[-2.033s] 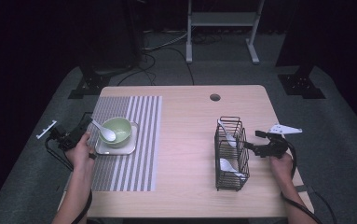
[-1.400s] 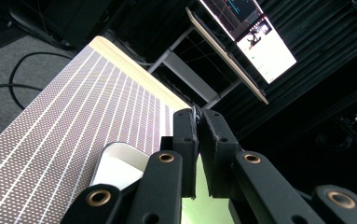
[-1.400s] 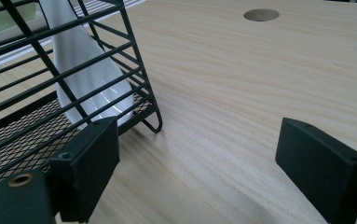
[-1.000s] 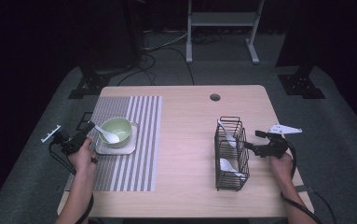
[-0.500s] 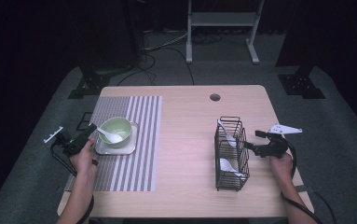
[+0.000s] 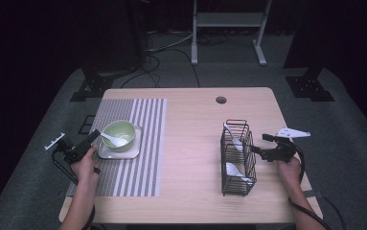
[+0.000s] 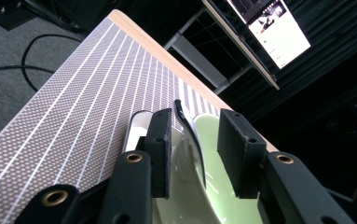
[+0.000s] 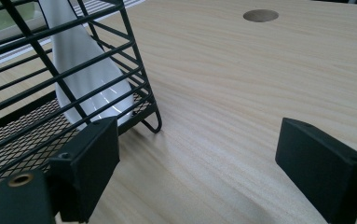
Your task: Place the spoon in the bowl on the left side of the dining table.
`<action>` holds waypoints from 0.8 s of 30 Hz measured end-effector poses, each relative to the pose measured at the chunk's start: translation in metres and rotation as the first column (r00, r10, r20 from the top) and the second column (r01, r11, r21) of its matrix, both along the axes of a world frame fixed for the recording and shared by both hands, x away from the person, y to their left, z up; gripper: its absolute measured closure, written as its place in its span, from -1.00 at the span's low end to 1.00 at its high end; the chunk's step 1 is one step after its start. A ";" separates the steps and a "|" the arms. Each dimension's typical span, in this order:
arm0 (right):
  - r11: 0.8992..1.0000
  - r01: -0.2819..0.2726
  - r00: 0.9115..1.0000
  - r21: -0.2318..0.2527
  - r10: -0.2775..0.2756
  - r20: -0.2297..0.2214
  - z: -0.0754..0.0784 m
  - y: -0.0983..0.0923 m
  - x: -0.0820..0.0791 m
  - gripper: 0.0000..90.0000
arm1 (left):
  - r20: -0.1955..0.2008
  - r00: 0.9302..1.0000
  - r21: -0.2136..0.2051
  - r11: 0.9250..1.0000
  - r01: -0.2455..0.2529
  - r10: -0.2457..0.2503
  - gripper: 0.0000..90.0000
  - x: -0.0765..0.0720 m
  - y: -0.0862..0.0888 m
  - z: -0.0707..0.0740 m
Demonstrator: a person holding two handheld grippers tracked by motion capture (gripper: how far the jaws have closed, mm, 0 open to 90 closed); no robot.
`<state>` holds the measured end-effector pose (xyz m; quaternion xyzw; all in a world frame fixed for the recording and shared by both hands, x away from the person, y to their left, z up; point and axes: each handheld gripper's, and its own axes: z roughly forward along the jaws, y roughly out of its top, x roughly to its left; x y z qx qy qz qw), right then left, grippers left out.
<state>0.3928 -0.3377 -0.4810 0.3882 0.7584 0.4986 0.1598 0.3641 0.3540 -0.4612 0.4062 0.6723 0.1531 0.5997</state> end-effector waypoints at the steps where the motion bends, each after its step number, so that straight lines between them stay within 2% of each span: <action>1: 1.000 0.000 1.000 -0.001 0.000 -0.001 0.000 0.000 0.000 -0.73 | 0.001 1.000 -0.007 1.000 -0.004 0.004 0.38 -0.001 0.001 -0.001; 6: 1.000 0.000 1.000 -0.001 0.000 0.000 0.000 0.000 0.000 -0.73 | -0.005 1.000 0.010 1.000 -0.001 0.001 0.28 -0.004 0.002 -0.001; 8: 1.000 0.000 1.000 -0.002 0.000 0.000 0.000 0.000 0.000 -0.73 | -0.017 1.000 0.008 1.000 -0.010 0.010 0.13 -0.005 0.001 -0.001; 16: 1.000 0.000 1.000 -0.001 0.000 0.002 0.000 0.000 0.000 -0.73 | -0.008 1.000 0.057 0.998 -0.003 0.004 -0.15 -0.013 -0.007 0.008; 24: 1.000 0.000 1.000 0.000 0.000 0.003 0.000 0.000 0.000 -0.73 | -0.007 1.000 0.091 0.996 0.023 -0.023 -0.33 -0.023 -0.013 0.010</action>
